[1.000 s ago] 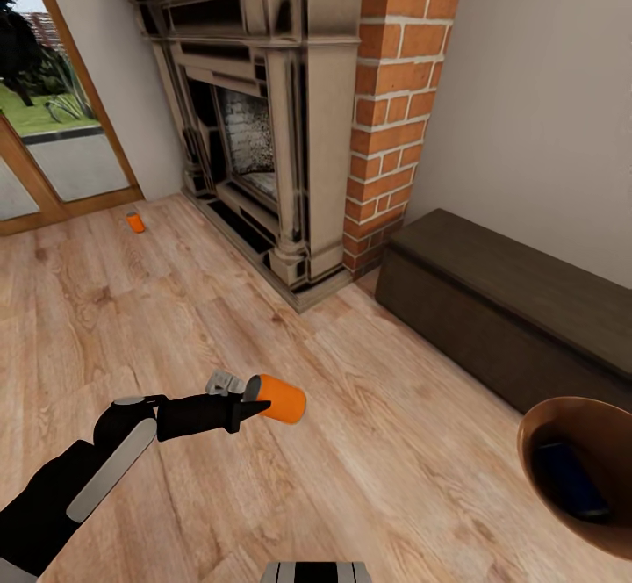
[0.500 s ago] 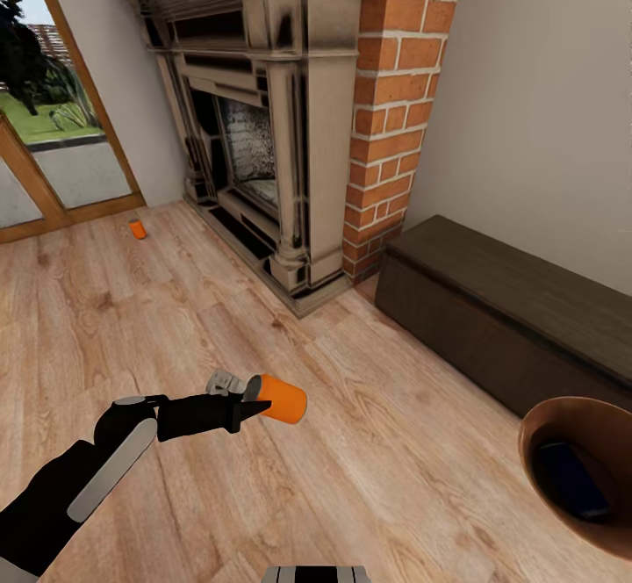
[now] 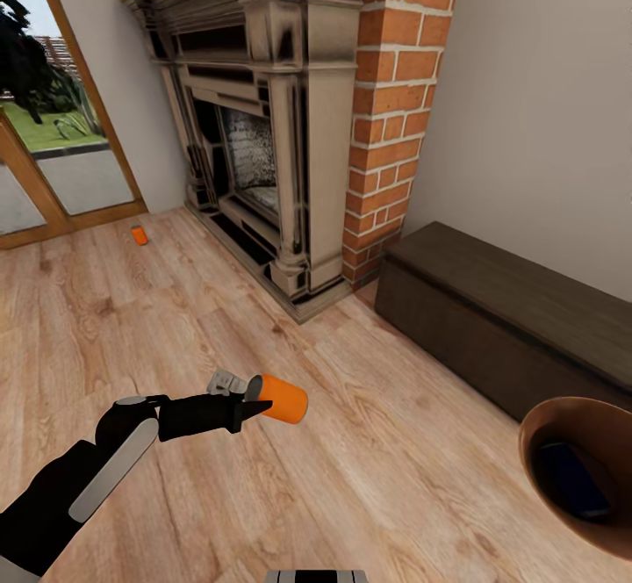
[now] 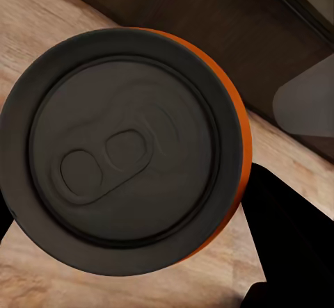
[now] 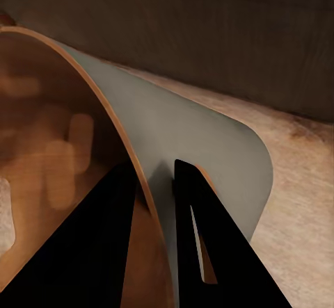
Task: Put the three can of soda from the living room inside the tash can in the kitchen.
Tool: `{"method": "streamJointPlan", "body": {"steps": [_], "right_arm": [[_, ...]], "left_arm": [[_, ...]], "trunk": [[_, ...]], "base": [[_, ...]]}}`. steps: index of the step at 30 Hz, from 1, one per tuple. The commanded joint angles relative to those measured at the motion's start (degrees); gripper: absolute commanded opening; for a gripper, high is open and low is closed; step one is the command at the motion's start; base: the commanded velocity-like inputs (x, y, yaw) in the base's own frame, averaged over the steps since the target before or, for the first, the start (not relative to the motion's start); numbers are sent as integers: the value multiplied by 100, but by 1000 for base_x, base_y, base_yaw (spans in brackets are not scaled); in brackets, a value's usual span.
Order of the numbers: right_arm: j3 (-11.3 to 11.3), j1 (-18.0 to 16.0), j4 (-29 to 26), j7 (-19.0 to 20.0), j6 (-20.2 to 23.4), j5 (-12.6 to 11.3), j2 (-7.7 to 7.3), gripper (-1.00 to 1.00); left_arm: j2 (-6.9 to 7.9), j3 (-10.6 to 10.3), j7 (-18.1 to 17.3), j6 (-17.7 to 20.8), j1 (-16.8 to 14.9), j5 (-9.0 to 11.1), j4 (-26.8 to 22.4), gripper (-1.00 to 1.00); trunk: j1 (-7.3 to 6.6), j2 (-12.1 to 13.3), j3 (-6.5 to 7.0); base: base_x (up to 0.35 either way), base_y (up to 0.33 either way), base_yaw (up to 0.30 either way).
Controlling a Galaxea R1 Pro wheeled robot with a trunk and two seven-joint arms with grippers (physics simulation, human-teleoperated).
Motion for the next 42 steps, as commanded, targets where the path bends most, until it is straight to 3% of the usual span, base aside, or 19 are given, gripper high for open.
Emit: {"method": "streamJointPlan", "body": {"steps": [1,18,23,35,38,39,42], "right_arm": [[1,0,-2,13,36,-35,0,-100],[8,-2,-2,13,36,-35,3,-100],[23,1,-2,13,36,-35,11,-100],[59,2,5,8,2,-29,77,-100],[814,8,0,55,410,-63,30,-100],[1303,20,-1,61,780,-224,4,-100],[1943,-139,-2,56,816,-601,-13,-100]], "left_arm": [[0,0,1,-2,0,-7,0,-100],[-14,0,8,-2,0,-48,0,-100],[-189,1,17,-1,0,-83,1,-100],[-216,0,22,-2,0,-84,84,-100],[-255,-10,12,3,0,-66,116,-100],[-351,-18,8,13,0,-66,120,-100],[-579,-41,20,32,0,-80,124,-100]], "trunk": [[0,0,10],[0,0,163],[0,0,208],[0,0,264],[0,0,265],[0,0,265],[0,0,265]], "base": [[0,0,0],[0,0,0],[0,0,0],[0,0,0],[0,0,0],[0,0,0],[0,0,0]]}}
